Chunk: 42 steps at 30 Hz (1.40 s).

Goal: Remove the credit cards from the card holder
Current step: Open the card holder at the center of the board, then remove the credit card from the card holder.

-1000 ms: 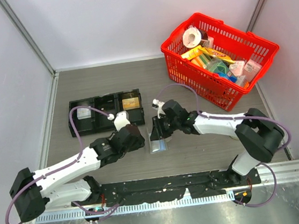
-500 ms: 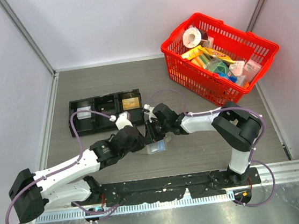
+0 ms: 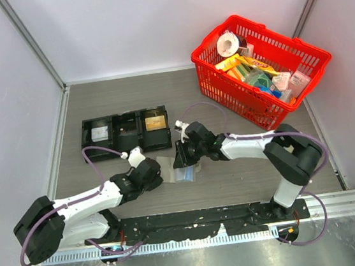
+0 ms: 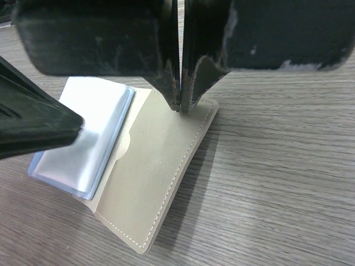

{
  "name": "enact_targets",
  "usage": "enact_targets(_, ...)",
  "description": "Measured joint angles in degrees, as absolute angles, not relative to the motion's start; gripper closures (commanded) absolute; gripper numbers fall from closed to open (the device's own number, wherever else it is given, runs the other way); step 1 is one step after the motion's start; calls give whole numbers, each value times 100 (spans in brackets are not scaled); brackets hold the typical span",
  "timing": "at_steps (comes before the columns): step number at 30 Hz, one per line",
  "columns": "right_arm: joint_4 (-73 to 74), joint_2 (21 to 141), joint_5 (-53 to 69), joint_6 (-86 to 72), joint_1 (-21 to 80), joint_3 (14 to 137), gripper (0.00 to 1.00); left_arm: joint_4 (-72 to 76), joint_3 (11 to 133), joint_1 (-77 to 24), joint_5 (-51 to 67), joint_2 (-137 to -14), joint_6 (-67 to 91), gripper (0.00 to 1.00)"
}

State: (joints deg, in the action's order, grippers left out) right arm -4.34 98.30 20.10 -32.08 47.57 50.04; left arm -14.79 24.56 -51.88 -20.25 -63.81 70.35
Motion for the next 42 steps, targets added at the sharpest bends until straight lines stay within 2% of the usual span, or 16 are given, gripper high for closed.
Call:
enact_targets(3, -287, 9345, 1649, -3225, 4757, 4842, 61, -1378, 2427, -5162, -2040, -6425, 7061, 96)
enact_targets(8, -121, 8659, 1188, -3404, 4757, 4598, 55, -1205, 2399, -5146, -2038, -6587, 7074, 96)
enact_targets(20, -108, 8510, 696, -3953, 4757, 3896, 49, -609, 2460, -5135, -1922, -6987, 7067, 97)
enact_targets(42, 34, 8093, 14, -4110, 4757, 3592, 48, -480, 2591, -5122, -1750, -7214, 7013, 98)
